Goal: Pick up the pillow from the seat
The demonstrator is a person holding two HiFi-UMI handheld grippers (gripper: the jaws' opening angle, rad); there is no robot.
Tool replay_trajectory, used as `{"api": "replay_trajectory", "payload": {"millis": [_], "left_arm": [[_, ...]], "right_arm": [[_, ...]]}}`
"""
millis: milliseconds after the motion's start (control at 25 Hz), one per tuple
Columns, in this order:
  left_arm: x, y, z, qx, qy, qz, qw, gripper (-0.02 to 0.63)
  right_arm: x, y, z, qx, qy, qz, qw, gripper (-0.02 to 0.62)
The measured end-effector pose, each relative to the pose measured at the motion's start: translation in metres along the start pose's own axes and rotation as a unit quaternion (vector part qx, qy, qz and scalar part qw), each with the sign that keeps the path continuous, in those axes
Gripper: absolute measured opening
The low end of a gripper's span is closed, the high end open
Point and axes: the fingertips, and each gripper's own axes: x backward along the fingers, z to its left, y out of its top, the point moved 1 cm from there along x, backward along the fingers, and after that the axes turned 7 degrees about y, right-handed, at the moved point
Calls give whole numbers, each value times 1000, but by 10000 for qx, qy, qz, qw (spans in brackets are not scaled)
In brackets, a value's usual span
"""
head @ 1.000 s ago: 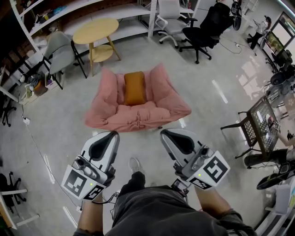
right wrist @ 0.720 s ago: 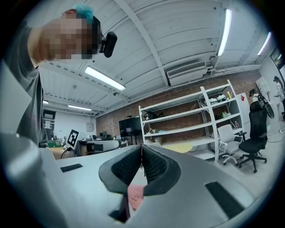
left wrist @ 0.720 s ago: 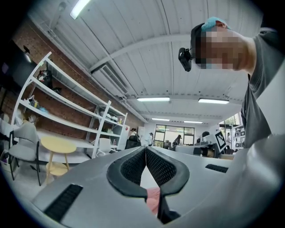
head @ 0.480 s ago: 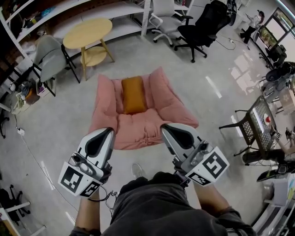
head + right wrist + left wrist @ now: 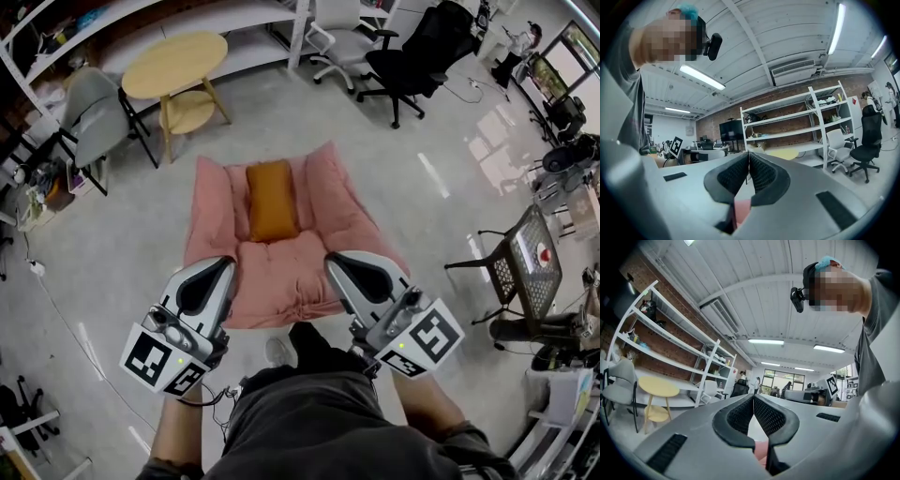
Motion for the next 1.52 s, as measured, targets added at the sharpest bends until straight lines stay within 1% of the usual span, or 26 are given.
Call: {"api": "replay_trajectory", "payload": {"millis": [280,480,720,880,1040,1200,1240,1320,1400,1480,1520], "left_arm": [[-65,-26,34,100,202,264,9994,14],[-129,-39,55,199,447,596,9970,14],[-193,-88,102,362,751,1001,9915,14],[-224,-129,133,535,853,1164,9881,14],[-247,-182,172,794,877,1413,9829,14],[-270,-261,227,1045,805,1777,9752,15],[-275,-282,242,1116,814,1890,9722,28],[-285,-324,271,1239,848,2127,9655,93],[-295,-366,298,1334,882,2371,9582,138],[-302,-412,321,1472,916,2632,9490,172],[-304,-436,331,1579,937,2757,9435,200]], "right_arm": [[-30,-24,-68,-156,193,101,9996,15],[-41,-30,-133,-460,387,292,9978,15],[-64,-64,-202,-652,568,460,9952,15],[-79,-98,-232,-760,629,604,9933,15],[-100,-130,-248,-873,659,808,9907,15],[-126,-173,-263,-983,607,1054,9877,15],[-132,-183,-267,-1036,584,1104,9867,15],[-145,-201,-275,-1125,529,1194,9850,15],[-156,-220,-282,-1215,477,1288,9830,15],[-167,-241,-287,-1325,447,1390,9804,15],[-171,-253,-289,-1390,439,1444,9787,15]]}}
